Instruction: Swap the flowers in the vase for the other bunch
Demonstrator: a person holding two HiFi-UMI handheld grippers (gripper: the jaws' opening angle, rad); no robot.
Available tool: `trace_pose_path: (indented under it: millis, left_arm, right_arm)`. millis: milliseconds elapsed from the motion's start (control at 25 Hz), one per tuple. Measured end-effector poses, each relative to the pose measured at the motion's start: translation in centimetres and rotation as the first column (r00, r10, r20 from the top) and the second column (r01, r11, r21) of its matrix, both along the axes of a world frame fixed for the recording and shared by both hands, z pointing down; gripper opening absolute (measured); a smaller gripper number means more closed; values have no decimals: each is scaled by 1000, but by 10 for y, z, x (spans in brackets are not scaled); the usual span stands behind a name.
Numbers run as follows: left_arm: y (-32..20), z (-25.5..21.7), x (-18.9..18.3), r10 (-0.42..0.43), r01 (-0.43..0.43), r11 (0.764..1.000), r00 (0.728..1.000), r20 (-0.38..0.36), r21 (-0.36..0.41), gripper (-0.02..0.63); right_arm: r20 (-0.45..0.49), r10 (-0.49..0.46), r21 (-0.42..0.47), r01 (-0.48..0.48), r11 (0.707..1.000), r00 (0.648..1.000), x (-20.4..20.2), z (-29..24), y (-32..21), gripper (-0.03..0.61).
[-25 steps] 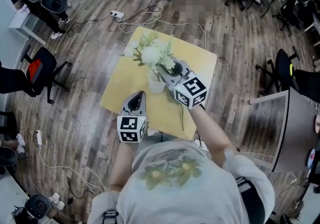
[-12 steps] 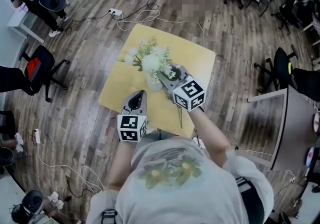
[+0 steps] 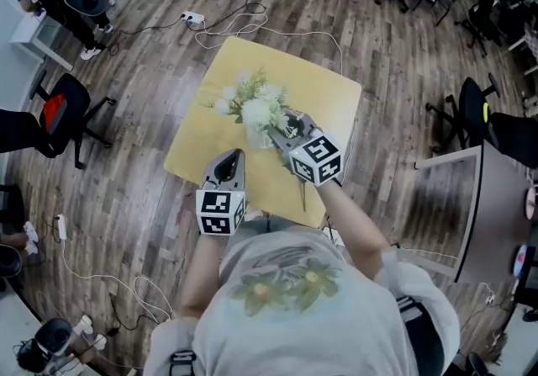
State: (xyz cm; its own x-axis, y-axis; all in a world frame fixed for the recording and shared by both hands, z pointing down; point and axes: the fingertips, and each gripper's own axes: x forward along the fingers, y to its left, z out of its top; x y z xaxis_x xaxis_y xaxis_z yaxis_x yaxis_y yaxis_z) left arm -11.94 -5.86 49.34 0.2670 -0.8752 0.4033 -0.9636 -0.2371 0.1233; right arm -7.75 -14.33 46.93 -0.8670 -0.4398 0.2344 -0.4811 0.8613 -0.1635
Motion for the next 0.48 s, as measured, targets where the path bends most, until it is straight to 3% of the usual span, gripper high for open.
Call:
trace_pose_path:
  millis: [480]
  left_arm:
    - [-1, 1, 2, 13, -13, 1000, 1000, -3, -4, 18]
  right_arm:
    - [-21, 11, -7, -11, 1000, 1000, 3, 13, 0, 130]
